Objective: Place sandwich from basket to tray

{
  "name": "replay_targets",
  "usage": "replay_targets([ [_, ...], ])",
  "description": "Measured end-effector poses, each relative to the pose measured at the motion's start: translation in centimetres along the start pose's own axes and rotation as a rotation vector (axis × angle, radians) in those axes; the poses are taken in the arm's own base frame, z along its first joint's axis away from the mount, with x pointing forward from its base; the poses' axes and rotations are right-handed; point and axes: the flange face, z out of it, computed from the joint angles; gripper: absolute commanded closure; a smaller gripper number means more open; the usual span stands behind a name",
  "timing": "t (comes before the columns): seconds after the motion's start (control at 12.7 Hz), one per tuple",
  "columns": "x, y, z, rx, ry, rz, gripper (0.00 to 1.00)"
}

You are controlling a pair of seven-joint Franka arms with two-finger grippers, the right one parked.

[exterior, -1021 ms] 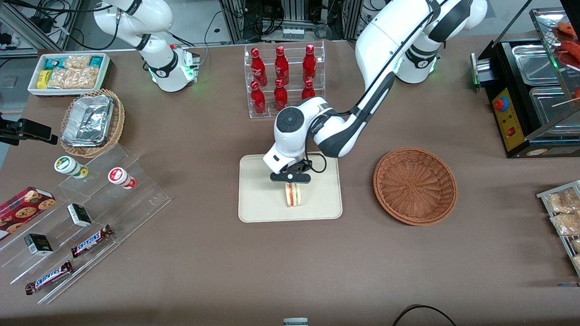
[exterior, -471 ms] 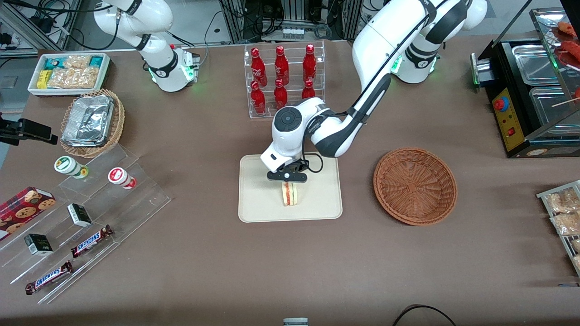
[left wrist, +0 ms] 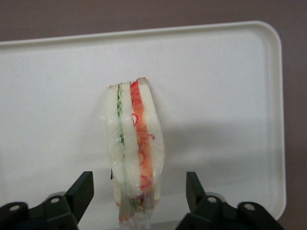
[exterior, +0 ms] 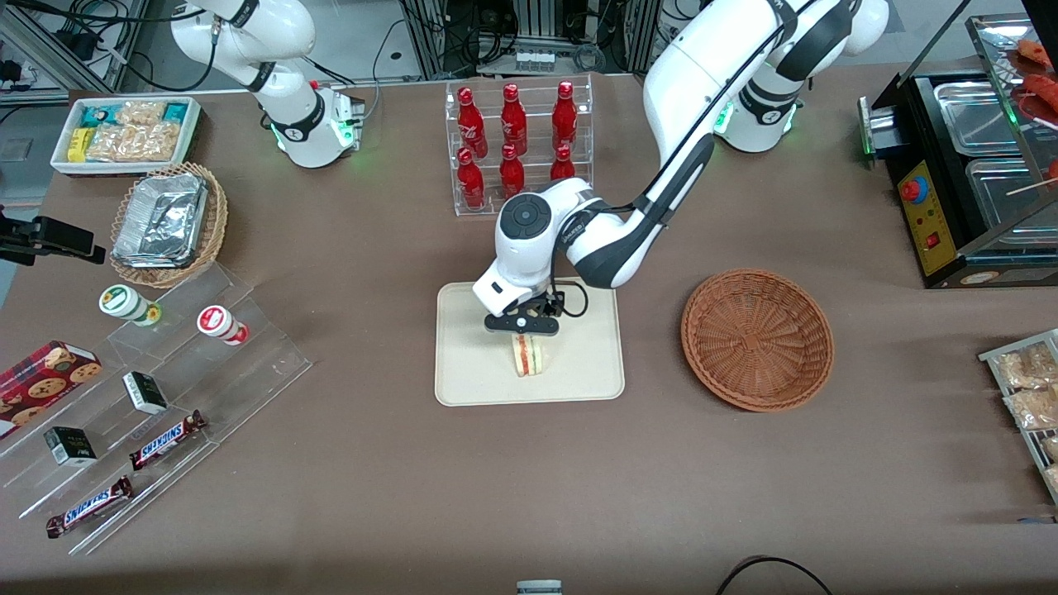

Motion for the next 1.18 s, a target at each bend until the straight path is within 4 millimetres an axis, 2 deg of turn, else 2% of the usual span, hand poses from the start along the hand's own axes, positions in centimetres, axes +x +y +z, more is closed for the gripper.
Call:
replay_targets([
  [0.24, 2.3, -0.6, -5.7, -0.059, 0.047, -0.068, 0.0],
  [0.39, 4.4, -3.1, -10.1, -0.057, 0.068, -0.12, 0.0],
  [0.63, 8.0, -9.6, -17.8, -0.037, 0.094, -0.233, 0.0],
  [0.86, 9.7, -16.7, -24.6, 0.019, 0.094, -0.339, 0.0],
  [1.02, 10.5, -21.3, -27.5, 0.051, 0.092, -0.405, 0.0],
  [1.18, 11.3, -25.1, -28.9, 0.075, 0.086, -0.419, 0.0],
])
